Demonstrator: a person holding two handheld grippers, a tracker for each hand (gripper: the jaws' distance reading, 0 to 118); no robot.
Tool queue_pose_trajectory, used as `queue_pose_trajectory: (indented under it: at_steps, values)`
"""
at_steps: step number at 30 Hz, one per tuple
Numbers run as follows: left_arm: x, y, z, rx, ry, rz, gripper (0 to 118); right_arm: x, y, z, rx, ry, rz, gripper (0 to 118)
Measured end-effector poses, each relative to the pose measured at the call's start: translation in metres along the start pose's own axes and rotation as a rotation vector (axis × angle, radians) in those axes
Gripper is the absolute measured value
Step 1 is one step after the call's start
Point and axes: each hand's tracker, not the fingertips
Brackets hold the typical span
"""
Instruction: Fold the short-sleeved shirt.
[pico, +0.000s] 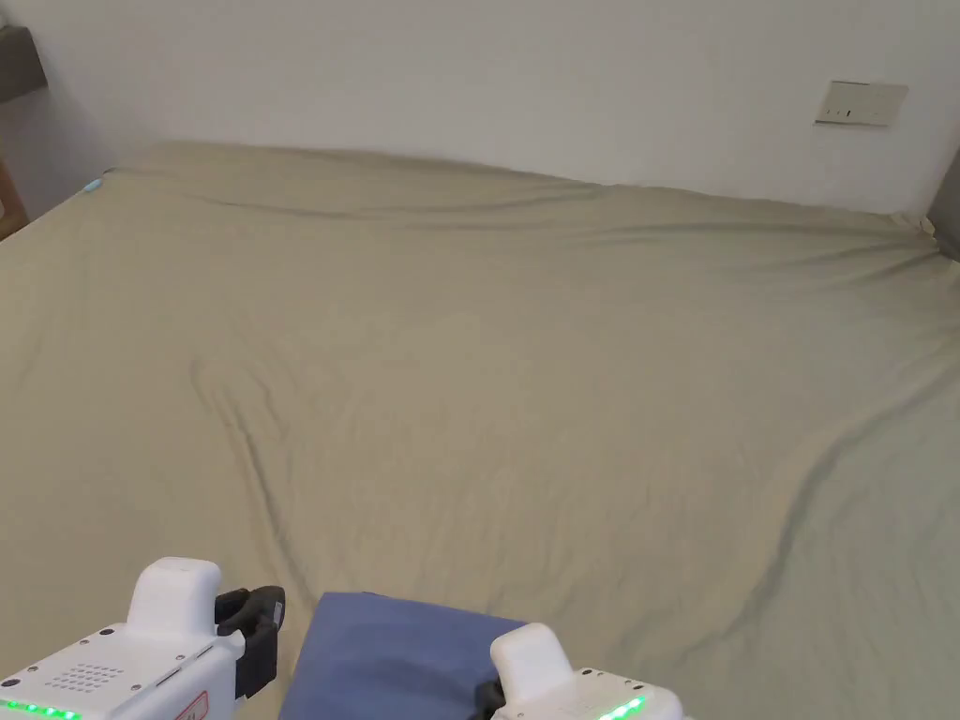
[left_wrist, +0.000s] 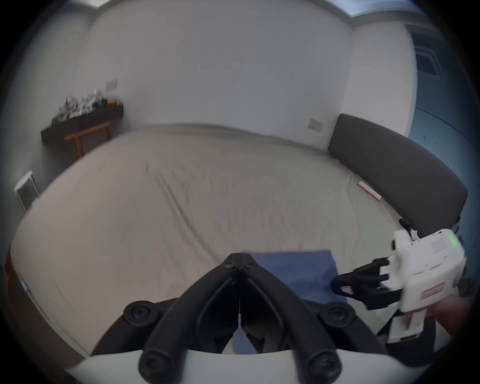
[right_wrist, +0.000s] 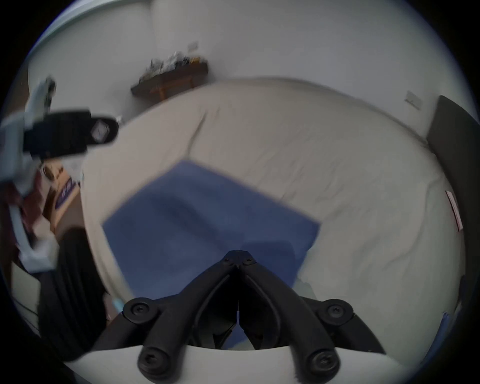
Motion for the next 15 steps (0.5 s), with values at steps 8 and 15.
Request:
queue_pose_trajectory:
  at_steps: [8, 15]
  values:
    - [-0.037, -0.022, -0.042, -0.249, -0.181, 0.148, 80, 0.012, -0.007, -0.017, -0.062, 0.031, -0.046, 2]
    - [-0.060, -0.035, -0.104, -0.392, -0.463, 0.481, 116, 0.016, -0.010, -0.018, -0.059, 0.059, -0.042, 2]
